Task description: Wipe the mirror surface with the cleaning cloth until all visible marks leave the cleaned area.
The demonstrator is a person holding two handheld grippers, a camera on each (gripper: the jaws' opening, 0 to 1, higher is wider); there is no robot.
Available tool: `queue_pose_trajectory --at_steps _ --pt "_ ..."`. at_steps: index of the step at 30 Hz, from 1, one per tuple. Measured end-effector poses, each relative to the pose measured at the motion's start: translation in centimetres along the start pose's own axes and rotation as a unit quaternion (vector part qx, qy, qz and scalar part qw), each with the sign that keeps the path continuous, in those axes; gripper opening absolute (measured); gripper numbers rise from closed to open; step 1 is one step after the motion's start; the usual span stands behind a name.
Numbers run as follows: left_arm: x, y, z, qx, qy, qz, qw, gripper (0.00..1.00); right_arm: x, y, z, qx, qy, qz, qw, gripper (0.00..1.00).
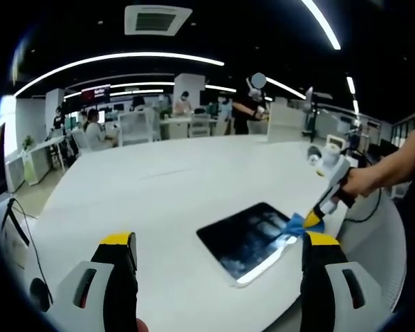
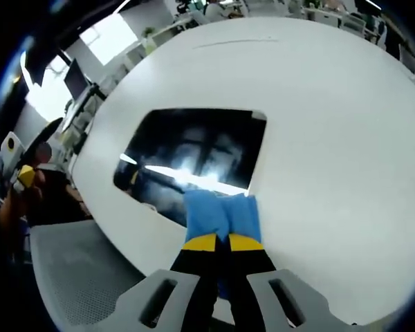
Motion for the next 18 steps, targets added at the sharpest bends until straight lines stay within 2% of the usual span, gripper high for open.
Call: queue_pose_trajectory --at_steps 12,18 --pt "-0.3 -0.5 0.4 0.001 -0.008 0.004 1.0000 0.99 0.1 0.2 -0.8 0.010 0.004 0.014 0.9998 0.00" --pt "-0.3 -0.9 0.6 0.002 -0.015 0.005 0.9999 0.99 0.5 0.8 -2.4 0.023 0.002 0.021 0.9995 0.00"
Point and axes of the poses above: the point that each gripper's makers call its tool centre point, and the gripper's own axes: x roughly forward along the fingers, y roughly to its right, z roughly out of its underside, the point moved 10 cm from there along -x, roughly backward along the fingers, and after that the axes turned 14 degrees about -z, right-handed, at the moved point
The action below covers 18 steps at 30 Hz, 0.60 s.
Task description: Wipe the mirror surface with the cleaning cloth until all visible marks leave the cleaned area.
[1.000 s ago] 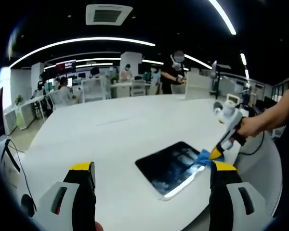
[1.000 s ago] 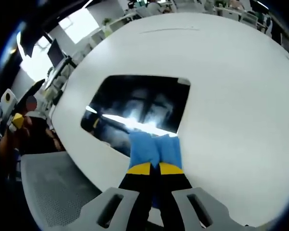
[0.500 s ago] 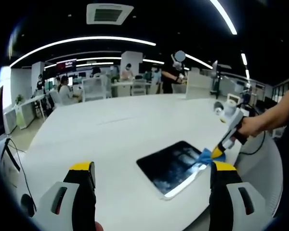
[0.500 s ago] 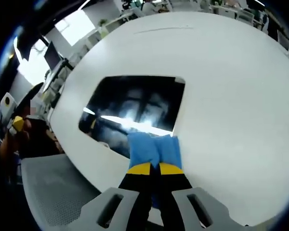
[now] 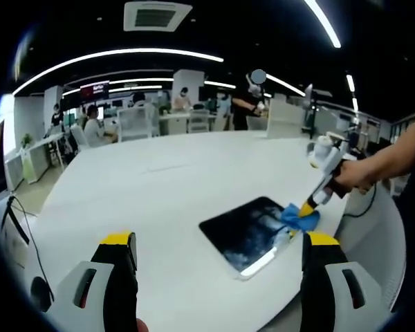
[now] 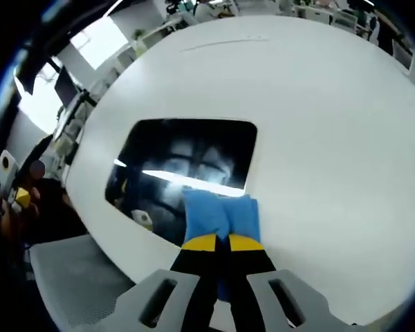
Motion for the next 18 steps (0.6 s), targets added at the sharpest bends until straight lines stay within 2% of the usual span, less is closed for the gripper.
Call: queue_pose_trajectory --at_steps 2,12,18 --pt "0.0 -0.2 0.1 0.000 -0.002 0.000 1.0000 0.99 0.1 0.1 -0.5 0.014 -0.008 0.000 0.9999 0.00" --pt "0.2 -1.4 0.2 -0.006 -0.004 -0.003 1.0000 0.99 1.2 1.6 -4.1 0.024 0.009 0.014 0.9996 0.00" --pt "0.4 -1.3 0.1 -0.007 0.000 -0.004 1.0000 0.99 1.7 2.3 -6.2 0.023 0.015 0.022 0.9994 0.00"
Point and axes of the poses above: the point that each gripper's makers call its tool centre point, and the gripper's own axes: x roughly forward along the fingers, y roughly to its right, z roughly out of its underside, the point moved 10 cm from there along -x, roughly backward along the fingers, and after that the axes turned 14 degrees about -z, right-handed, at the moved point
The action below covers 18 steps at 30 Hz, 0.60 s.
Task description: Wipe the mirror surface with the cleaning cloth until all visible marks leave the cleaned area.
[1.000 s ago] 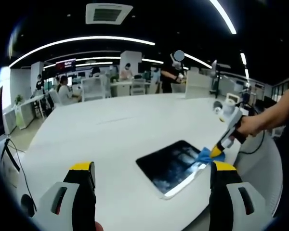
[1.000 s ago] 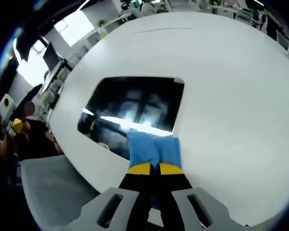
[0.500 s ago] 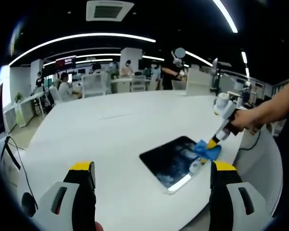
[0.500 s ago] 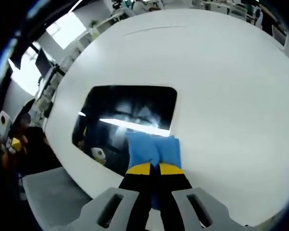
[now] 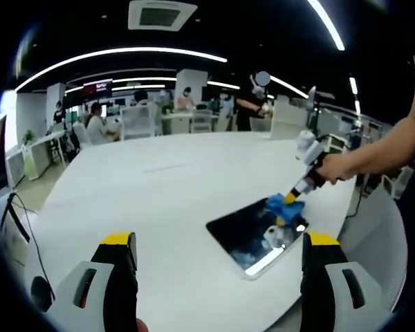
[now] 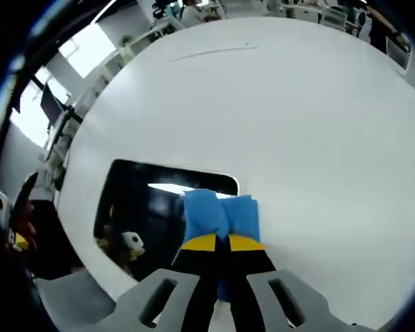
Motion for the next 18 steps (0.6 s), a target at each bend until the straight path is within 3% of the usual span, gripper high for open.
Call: queue_pose_trajectory --at_steps 6,18 --pt "0.1 -0.2 0.1 -0.003 -0.005 -0.001 1.0000 0.99 0.7 0.8 -2.0 -0.002 0.003 0.006 1.0000 0.00" --pt "0.4 -0.9 0.0 -0.012 0.003 -0.012 0.9999 0.99 1.4 1.2 -4.3 -0.009 0.008 0.018 0.9998 0.00"
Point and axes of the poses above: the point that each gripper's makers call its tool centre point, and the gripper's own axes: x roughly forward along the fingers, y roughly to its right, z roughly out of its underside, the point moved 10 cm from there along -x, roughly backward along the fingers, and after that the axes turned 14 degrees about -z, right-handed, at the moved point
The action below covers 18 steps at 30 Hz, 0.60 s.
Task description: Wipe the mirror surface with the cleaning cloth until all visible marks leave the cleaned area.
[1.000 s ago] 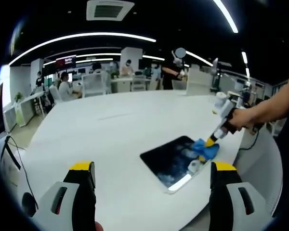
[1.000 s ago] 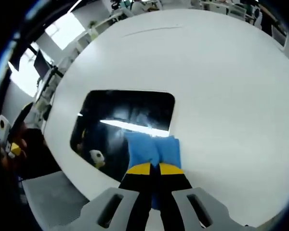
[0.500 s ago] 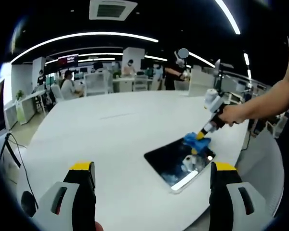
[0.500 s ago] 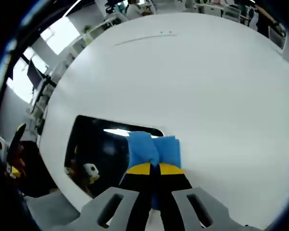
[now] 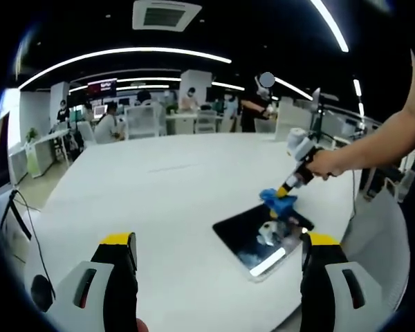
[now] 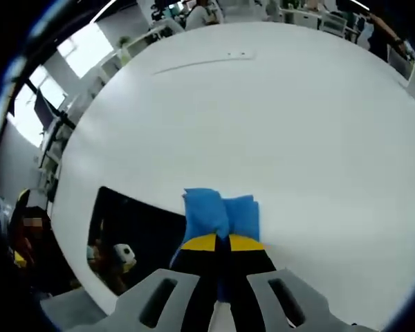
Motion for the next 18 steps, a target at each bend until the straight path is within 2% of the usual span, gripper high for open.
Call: queue_pose_trajectory --at_steps 4,10,12,15,18 --pt "0.1 0.0 0.4 -0.002 -0.003 -0.002 1.0000 0.99 0.3 0.1 -0.5 0.004 0.003 0.003 1.0000 0.00" --pt "0.1 0.1 0.7 -0.009 -0.006 -0.004 0.9999 0.99 -0.1 0.0 -0.3 -0.007 0.003 0.001 1.0000 0.00" --pt "0.2 0.1 0.7 -0.009 -0.005 -0.003 0.9999 0.99 -0.9 -0.3 -0.6 -0.016 0.015 -0.008 0.9997 0.00" --pt "0.3 -0.1 0.7 -0.013 -0.003 -0.006 0.9999 0.99 -3.5 -0.6 -1.0 -0.030 0.037 -0.013 0.9988 0.00" --pt "0.3 -0.2 0.6 -0.012 -0.002 -0.006 0.9999 0.99 -5.6 0.2 -0.9 -0.032 0.045 -0.012 0.9984 0.00"
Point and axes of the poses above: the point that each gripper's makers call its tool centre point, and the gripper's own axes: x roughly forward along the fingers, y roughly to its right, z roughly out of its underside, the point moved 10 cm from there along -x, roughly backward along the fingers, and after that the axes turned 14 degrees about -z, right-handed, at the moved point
